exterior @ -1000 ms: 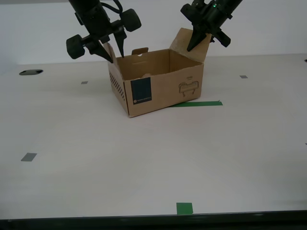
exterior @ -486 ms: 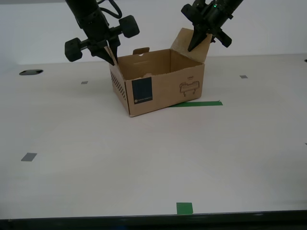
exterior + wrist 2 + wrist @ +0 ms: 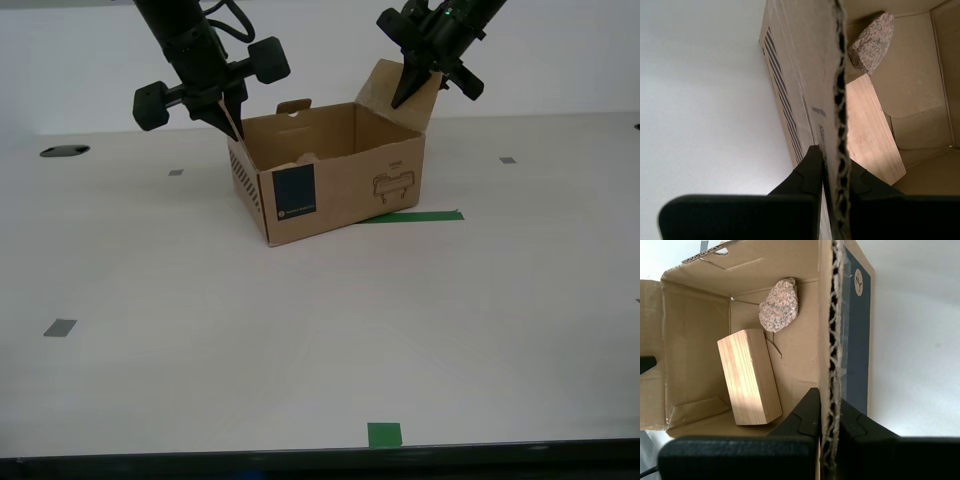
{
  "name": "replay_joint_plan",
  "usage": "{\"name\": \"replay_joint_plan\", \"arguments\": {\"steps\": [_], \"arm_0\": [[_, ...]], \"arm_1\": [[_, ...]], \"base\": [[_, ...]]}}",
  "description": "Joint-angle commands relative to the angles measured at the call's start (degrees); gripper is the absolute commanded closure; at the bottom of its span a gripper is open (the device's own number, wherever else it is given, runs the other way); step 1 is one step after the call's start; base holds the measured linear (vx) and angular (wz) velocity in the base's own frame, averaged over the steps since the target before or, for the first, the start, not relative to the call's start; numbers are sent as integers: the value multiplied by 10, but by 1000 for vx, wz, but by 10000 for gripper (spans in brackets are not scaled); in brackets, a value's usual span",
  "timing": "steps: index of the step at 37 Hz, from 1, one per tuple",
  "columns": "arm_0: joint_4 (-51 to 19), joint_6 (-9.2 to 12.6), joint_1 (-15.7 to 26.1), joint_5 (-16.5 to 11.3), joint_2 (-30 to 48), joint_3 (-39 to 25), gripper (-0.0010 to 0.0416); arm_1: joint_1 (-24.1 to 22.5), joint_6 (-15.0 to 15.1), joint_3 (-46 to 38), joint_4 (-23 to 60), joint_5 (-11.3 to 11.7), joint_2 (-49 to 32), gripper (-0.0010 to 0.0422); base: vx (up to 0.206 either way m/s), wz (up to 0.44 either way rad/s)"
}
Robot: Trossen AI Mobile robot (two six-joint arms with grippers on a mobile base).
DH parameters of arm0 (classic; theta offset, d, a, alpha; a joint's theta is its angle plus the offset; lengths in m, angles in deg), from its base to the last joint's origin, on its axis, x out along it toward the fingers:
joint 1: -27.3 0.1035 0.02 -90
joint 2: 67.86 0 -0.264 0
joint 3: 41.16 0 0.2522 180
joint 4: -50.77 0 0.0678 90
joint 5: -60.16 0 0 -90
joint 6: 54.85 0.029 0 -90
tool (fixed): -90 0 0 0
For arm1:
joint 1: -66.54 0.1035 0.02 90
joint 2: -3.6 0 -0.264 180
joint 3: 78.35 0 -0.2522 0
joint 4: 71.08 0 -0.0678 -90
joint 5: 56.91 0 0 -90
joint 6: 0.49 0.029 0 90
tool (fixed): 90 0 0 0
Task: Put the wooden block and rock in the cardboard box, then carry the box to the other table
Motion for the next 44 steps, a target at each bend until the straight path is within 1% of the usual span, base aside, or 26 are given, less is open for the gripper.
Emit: {"name": "replay_joint_plan", "arguments": {"steps": [1, 2, 4, 11, 17, 24, 33, 40, 44], "arm_0": [[-11, 1, 1, -5, -2, 0, 407], [-12, 1, 1, -5, -2, 0, 407], [-13, 0, 1, -5, -3, 0, 407], [-13, 3, 1, -5, -16, 0, 407], [-17, 4, 1, -5, -41, 0, 407], [-40, 4, 1, -5, -68, 0, 407], [-71, 4, 2, -5, -87, 0, 407], [-95, 4, 6, -4, -97, 0, 407], [-106, 4, 10, -3, -106, 0, 407]], "arm_1": [[0, 7, 0, 3, -22, 1, 414], [0, 7, 0, 3, -28, 4, 414], [0, 7, 0, 3, -33, 8, 414], [-1, 10, 0, 5, -34, 19, 413], [-1, 19, 0, 14, -40, 19, 413], [-2, 31, 0, 35, -40, 27, 413], [-2, 31, -1, 36, -39, 57, 413], [-1, 40, -16, 47, -39, 56, 413], [0, 52, -26, 48, -39, 56, 413]], "base": [[0, 0], [0, 0], [0, 0], [0, 0], [0, 0], [0, 0], [0, 0], [0, 0], [0, 0]]}}
